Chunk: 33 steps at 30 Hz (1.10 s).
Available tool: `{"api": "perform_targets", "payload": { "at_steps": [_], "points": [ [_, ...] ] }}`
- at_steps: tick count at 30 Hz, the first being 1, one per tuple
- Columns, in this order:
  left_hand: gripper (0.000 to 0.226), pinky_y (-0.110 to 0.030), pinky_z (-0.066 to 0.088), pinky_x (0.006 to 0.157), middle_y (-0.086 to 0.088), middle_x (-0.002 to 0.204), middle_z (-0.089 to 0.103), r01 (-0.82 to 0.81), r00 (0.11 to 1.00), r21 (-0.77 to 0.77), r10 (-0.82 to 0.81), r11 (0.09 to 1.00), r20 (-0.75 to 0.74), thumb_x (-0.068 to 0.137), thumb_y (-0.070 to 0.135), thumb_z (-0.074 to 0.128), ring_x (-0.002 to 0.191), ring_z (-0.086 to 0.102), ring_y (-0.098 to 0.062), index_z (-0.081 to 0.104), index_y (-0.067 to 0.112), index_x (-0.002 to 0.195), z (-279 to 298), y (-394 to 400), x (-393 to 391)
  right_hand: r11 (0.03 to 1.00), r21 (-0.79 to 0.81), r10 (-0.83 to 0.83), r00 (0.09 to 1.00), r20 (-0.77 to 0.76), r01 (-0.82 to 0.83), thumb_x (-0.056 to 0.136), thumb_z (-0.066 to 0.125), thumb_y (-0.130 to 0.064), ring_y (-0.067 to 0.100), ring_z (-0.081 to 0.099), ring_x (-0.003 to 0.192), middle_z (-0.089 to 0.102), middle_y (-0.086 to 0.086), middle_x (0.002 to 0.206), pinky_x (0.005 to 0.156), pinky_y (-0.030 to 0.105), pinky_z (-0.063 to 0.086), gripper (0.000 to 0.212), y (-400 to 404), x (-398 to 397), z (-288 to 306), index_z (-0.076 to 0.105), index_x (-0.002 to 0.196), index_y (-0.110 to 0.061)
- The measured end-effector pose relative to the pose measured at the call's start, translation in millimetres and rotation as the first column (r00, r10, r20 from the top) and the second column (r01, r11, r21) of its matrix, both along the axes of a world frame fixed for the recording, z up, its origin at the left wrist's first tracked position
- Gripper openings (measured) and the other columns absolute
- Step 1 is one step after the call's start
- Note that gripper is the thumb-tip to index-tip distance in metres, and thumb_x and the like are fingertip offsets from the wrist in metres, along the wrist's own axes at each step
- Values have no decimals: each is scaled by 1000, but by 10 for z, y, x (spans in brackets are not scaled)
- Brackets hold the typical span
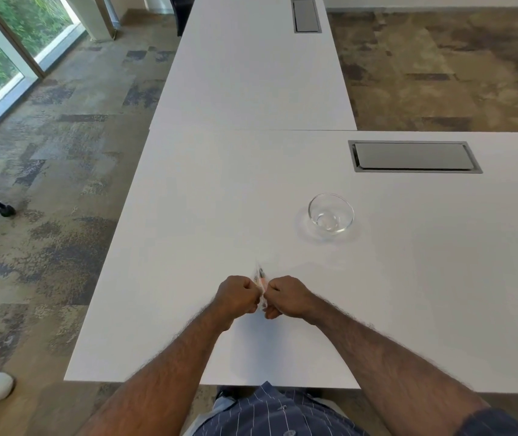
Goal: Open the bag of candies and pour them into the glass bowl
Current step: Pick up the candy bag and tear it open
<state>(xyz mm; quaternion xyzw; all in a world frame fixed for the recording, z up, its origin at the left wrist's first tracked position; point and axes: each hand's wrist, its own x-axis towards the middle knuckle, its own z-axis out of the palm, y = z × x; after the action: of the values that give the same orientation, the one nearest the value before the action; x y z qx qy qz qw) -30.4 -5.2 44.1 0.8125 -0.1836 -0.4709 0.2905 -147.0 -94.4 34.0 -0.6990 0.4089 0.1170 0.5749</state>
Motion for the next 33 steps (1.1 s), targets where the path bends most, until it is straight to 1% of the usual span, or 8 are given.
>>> {"api": "perform_targets", "payload": {
  "at_steps": [4, 8, 13, 15, 17, 20, 26, 33],
  "points": [
    [18, -46, 59, 76, -20, 85, 74, 55, 987, 4, -55, 998, 152, 81, 10, 54, 69, 62, -23, 67, -2, 80, 43, -43, -28, 995, -87, -48, 999, 19, 49, 91, 49, -14, 11, 70, 52, 75, 18, 81, 59, 24, 60, 24, 13, 35, -50, 56, 70, -4],
    [17, -46, 59, 77, -22, 86, 74, 75, 982, 8, -75, 997, 172, 81, 9, 54, 69, 62, -23, 68, -1, 79, 52, -64, -23, 988, -126, -81, 996, 48, 87, 89, 53, -13, 9, 69, 48, 73, 29, 89, 59, 27, 60, 20, 13, 37, -78, 54, 70, -6],
    [14, -46, 61, 77, -18, 80, 72, 59, 987, 16, -60, 998, 146, 81, 10, 54, 67, 63, -23, 62, 6, 71, 35, -63, -26, 988, -114, -107, 994, 18, 109, 89, 51, -13, 21, 76, 65, 76, 22, 82, 64, 32, 61, 25, 47, 38, -67, 51, 64, -9],
    [14, -43, 62, 74, -18, 81, 71, 39, 994, 18, -41, 999, 100, 81, 10, 54, 63, 64, -24, 61, 4, 72, 17, -50, -25, 996, -40, -82, 997, -7, 82, 90, 48, -12, 21, 75, 64, 74, 14, 75, 58, 23, 60, 26, 47, 28, -32, 55, 66, -9],
    [17, -39, 63, 69, -21, 90, 73, 14, 998, 17, -15, 1000, 56, 83, 11, 53, 65, 66, -25, 63, -2, 79, -8, -35, -19, 999, 16, -29, 999, -17, 29, 91, 46, -12, 20, 74, 68, 72, 10, 79, 64, 23, 61, 23, 30, 21, 7, 60, 73, -8],
    [18, -31, 62, 63, -17, 92, 74, 4, 1000, -6, -3, 1000, 29, 87, 10, 51, 64, 68, -22, 66, -2, 89, -39, -27, 4, 999, 32, 17, 1000, -23, -17, 93, 48, -17, 27, 76, 83, 74, 13, 90, 83, 35, 61, 20, -17, 20, 35, 61, 82, -7],
    [26, -19, 54, 54, -8, 77, 70, 54, 998, -51, -54, 997, -8, 91, 26, 64, 61, 65, -14, 69, 2, 81, -60, -29, 73, 993, 55, -110, 993, 29, 109, 98, 51, -40, 30, 76, 84, 72, 8, 85, 86, 41, 61, 35, -27, 5, 53, 58, 86, -8],
    [14, -23, 59, 60, -9, 73, 71, 37, 999, -47, -38, 998, -23, 87, 11, 61, 60, 67, -15, 70, 0, 82, -87, -17, 73, 998, -35, -57, 998, 37, 58, 96, 45, -14, 36, 75, 85, 69, 10, 78, 84, 45, 61, 27, -60, 41, 68, 50, 70, -13]
  ]
}}
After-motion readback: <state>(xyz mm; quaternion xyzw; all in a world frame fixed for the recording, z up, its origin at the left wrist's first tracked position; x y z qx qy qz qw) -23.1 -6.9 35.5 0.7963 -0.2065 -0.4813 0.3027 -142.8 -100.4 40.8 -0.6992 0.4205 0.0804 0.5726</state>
